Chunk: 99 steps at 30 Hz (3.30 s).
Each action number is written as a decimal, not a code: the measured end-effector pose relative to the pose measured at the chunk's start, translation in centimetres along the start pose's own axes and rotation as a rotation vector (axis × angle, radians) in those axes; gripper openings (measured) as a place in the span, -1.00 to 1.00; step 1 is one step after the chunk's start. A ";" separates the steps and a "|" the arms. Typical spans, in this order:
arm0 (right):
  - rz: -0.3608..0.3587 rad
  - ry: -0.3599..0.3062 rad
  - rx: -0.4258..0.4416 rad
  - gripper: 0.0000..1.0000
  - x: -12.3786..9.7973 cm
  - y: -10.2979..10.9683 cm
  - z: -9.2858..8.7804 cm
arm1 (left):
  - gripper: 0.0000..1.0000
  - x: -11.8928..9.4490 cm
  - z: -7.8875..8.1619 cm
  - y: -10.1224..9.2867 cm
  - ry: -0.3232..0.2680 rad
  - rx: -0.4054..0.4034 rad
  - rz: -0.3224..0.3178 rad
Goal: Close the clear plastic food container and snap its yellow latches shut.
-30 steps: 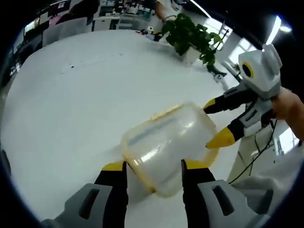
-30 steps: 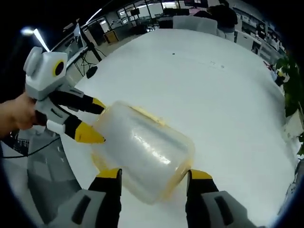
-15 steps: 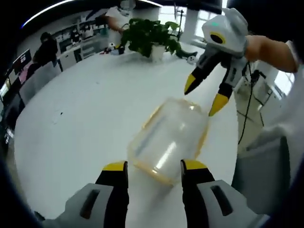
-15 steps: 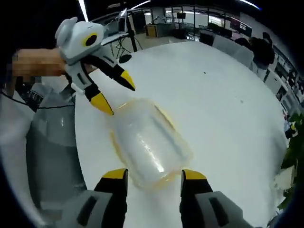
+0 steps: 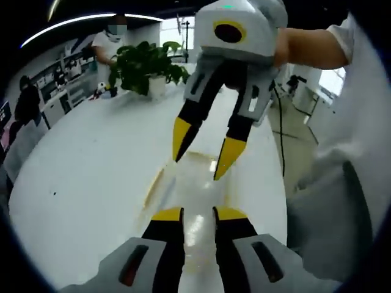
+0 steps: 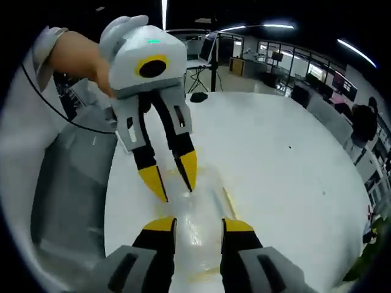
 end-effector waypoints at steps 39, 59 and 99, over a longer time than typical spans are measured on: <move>0.194 0.146 -0.088 0.10 4.8 -2.6 -1.1 | -0.40 1.9 -2.2 -0.8 0.099 0.157 0.069; 0.273 0.282 -0.111 0.11 5.5 -2.1 -0.7 | -0.11 3.6 -2.2 -1.4 0.166 0.348 0.172; 0.325 0.346 -0.078 0.06 5.8 -1.8 -0.6 | -0.07 4.1 -2.4 -1.5 0.179 0.369 0.246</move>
Point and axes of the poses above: the point that each gripper's makers call its tool centre point, and the gripper's own axes: x roughly forward along the fingers, y roughly to its left, z roughly out of its top, the point moved 5 cm from there along -x, roughly backward along the fingers, and after that the axes turned 4 degrees about -x, right-handed, at the moved point
